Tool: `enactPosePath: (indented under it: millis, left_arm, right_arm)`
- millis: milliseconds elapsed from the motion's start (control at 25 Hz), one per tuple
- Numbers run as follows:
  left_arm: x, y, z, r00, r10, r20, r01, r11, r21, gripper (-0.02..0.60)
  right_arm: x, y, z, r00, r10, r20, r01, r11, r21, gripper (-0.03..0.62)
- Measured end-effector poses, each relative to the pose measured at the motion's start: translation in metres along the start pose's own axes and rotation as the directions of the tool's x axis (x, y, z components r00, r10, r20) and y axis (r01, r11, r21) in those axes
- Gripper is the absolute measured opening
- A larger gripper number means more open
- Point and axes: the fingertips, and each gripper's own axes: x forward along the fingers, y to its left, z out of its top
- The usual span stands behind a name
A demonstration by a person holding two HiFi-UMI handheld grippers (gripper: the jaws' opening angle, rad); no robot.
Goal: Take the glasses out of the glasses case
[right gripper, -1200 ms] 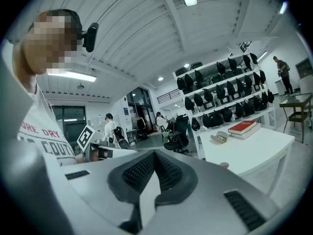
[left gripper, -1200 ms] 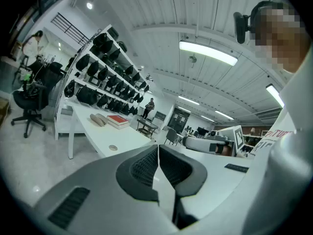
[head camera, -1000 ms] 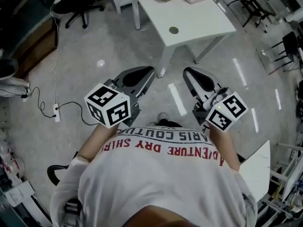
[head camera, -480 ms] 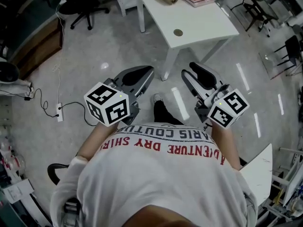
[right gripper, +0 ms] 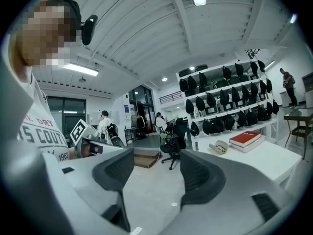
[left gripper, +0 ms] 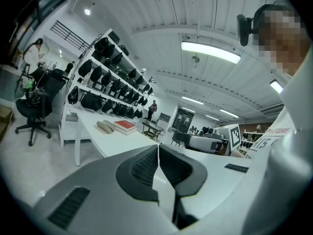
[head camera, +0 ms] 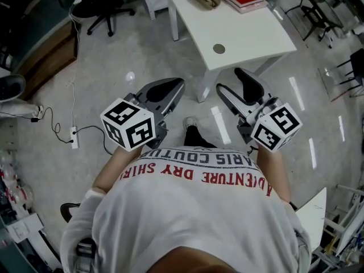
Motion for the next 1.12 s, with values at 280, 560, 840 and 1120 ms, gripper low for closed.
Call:
enactPosePath:
  millis: [280, 560, 840, 1120]
  left_arm:
    - [0.058, 0.053, 0.026, 1.0, 0.019, -0.023, -0.02, 0.999, -0.036, 0.031]
    - [0.117, 0.101, 0.056, 0.999, 0.021, -0.037, -0.023, 0.999, -0.04, 0.031]
    - [0.167, 0.133, 0.078, 0.999, 0.01, -0.033, -0.011, 1.0, -0.026, 0.032]
    - [0.185, 0.152, 0.087, 0.999, 0.019, -0.032, -0.02, 0.999, -0.027, 0.031]
  right_arm:
    - [0.045, -0.071, 0.011, 1.0, -0.007, -0.025, 0.007, 1.0, 0.009, 0.298]
    - [0.09, -0.134, 0.024, 0.999, 0.009, -0.04, -0.008, 1.0, 0.014, 0.299]
    - [0.115, -0.18, 0.034, 0.998, 0.017, -0.053, -0.018, 1.0, -0.013, 0.299]
    - [0.127, -0.203, 0.04, 0.998, 0.007, -0.058, -0.009, 1.0, -0.02, 0.299]
